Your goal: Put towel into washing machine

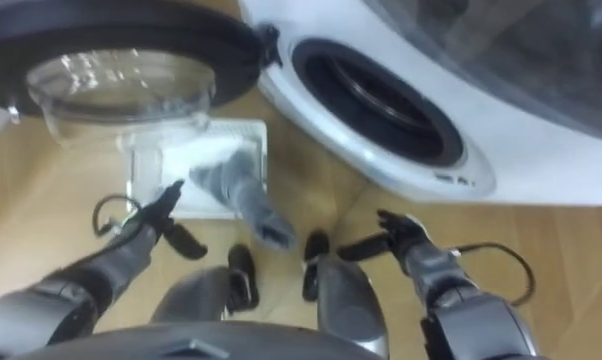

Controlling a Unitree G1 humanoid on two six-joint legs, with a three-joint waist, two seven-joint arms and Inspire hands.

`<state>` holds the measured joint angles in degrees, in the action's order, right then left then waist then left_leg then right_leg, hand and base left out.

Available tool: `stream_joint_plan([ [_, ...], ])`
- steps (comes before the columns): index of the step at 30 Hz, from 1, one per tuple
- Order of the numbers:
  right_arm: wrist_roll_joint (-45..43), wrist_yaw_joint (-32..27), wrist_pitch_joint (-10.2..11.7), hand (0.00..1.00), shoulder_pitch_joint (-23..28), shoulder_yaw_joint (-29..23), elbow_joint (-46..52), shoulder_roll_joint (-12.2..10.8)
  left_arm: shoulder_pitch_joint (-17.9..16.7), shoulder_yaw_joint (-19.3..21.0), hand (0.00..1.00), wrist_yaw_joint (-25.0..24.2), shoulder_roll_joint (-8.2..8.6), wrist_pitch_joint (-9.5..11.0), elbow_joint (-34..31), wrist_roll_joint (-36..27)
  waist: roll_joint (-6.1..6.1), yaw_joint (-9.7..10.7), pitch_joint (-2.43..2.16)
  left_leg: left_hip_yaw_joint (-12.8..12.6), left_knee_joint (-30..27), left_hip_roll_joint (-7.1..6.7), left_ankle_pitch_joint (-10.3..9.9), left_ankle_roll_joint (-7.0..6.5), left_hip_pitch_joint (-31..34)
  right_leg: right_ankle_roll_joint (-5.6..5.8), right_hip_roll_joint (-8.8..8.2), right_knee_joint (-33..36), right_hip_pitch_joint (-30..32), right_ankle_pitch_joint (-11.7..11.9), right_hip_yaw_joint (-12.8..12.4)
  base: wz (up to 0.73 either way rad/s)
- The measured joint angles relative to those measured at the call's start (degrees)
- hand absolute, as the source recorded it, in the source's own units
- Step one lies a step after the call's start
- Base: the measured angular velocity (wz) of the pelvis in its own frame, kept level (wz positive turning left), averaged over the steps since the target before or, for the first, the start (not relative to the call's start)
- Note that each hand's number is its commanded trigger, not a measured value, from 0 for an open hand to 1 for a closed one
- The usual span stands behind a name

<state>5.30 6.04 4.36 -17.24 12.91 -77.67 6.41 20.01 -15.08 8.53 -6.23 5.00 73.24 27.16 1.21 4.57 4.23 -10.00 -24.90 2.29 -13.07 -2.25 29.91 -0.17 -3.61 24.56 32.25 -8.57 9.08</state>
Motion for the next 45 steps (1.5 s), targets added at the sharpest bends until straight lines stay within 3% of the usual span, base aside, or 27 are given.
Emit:
stream_joint_plan([
  [5, 4.4, -0.1, 0.1, 0.00, -2.8, 1.8, 2.7, 0.7, 5.4, -3.4, 0.00, 0.3, -1.30, 0.6, -0.1, 0.2, 0.76, 1.4, 0.78, -0.3, -6.9, 0.16, -0.1, -0.21, 11.1, -0.67, -1.40, 6.9, 11.3, -0.6, -1.0, -0.02],
  [6, 5.6, -0.3, 0.1, 0.00, -3.3, 2.3, 4.0, 0.8, 7.3, -4.4, 0.00, 1.1, -1.58, 0.9, -0.2, 1.3, 0.75, 1.6, 0.82, -0.3, -9.3, 0.47, -0.7, -1.04, 14.2, -1.06, -1.46, 9.1, 14.3, -1.1, -1.1, 0.07],
  [8, 6.8, -0.2, 0.4, 0.00, -4.6, 3.5, 4.4, 1.1, 9.6, -5.8, 0.00, 1.9, -2.09, 1.1, -0.4, 2.7, 0.52, 1.8, 1.07, -0.3, -13.3, 1.09, -1.8, -1.48, 18.9, -1.59, -1.47, 12.5, 18.8, -1.6, -1.2, 0.00],
  [12, 10.5, 0.7, 1.9, 0.00, -6.0, 5.3, 6.7, 1.6, 12.0, -8.9, 0.00, 3.4, -2.77, 2.2, -1.8, 4.7, 0.19, 2.1, 1.49, -0.2, -20.3, 2.09, -3.5, -1.71, 27.2, -2.49, -1.50, 18.6, 26.8, -2.6, -1.7, -0.06],
  [15, 13.2, 1.6, 2.7, 0.00, -6.2, 5.2, 9.2, 2.2, 12.4, -10.1, 0.00, 3.9, -4.25, 2.9, -4.1, 5.5, 0.12, 3.4, 1.48, 0.2, -24.3, 2.15, -4.0, -1.69, 32.7, -2.77, -2.34, 22.9, 32.4, -3.3, -1.8, 0.07],
  [19, 17.6, 3.5, 4.5, 0.00, -6.7, 5.1, 9.8, 2.8, 13.1, -12.2, 0.00, 4.9, -5.26, 3.0, -4.9, 11.4, 0.16, 3.9, 1.42, -0.2, -28.9, 2.34, -4.9, -2.01, 37.4, -2.95, -2.36, 28.0, 37.8, -4.4, -3.1, 0.01],
  [21, 20.1, 4.2, 5.0, 0.00, -7.3, 5.5, 10.6, 2.8, 13.5, -13.3, 0.00, 6.0, -6.29, 3.0, -5.7, 13.9, 0.17, 4.6, 1.43, -0.2, -31.9, 3.12, -5.9, -1.94, 40.5, -3.38, -2.35, 30.6, 40.8, -4.9, -3.0, -0.06],
  [29, 24.4, 4.9, 6.5, 0.00, -9.0, 8.5, 11.0, 2.8, 16.2, -17.3, 0.00, 7.8, -7.73, 3.0, -5.6, 15.3, 0.20, 6.5, 1.41, 0.2, -35.3, 4.05, -6.6, -1.82, 44.8, -4.12, -2.31, 33.5, 44.8, -5.4, -2.4, -0.01],
  [30, 25.1, 5.0, 6.8, 0.00, -9.0, 8.7, 11.0, 2.8, 16.6, -18.0, 0.07, 8.3, -7.87, 3.0, -5.6, 15.3, 0.20, 6.6, 1.41, 0.3, -35.4, 4.06, -6.6, -1.81, 45.3, -4.19, -2.30, 33.5, 45.2, -5.3, -2.3, 0.00],
  [31, 25.7, 5.0, 6.9, 0.00, -9.1, 8.9, 11.1, 2.8, 16.8, -18.3, 0.49, 8.5, -7.86, 3.0, -5.7, 15.2, 0.20, 6.7, 1.41, 0.3, -35.4, 4.06, -6.6, -1.81, 45.5, -4.21, -2.33, 33.5, 45.3, -5.3, -2.3, 0.00],
  [32, 26.5, 5.1, 6.9, 0.00, -9.1, 9.5, 11.3, 2.8, 17.0, -19.1, 0.69, 8.7, -7.90, 3.0, -5.8, 15.2, 0.20, 7.0, 1.41, 0.3, -35.4, 4.06, -6.6, -1.81, 45.7, -4.24, -2.39, 33.6, 45.5, -5.3, -2.2, 0.03],
  [34, 27.1, 5.3, 7.2, 0.00, -9.1, 10.0, 11.4, 2.8, 17.3, -19.3, 1.00, 8.8, -7.91, 3.3, -6.0, 15.2, 0.21, 7.4, 1.41, 0.5, -35.3, 4.08, -6.6, -1.79, 46.1, -4.28, -2.40, 33.4, 45.8, -5.4, -2.0, 0.00],
  [45, 28.2, 5.5, 7.6, 0.00, -10.8, 10.8, 9.6, 3.0, 20.6, -21.3, 1.00, 13.4, -8.99, 3.8, -6.0, 14.9, 0.30, 10.4, 1.45, 0.8, -35.4, 3.94, -7.7, -2.13, 46.6, -3.77, -2.27, 33.2, 46.0, -6.4, -1.6, -0.01],
])
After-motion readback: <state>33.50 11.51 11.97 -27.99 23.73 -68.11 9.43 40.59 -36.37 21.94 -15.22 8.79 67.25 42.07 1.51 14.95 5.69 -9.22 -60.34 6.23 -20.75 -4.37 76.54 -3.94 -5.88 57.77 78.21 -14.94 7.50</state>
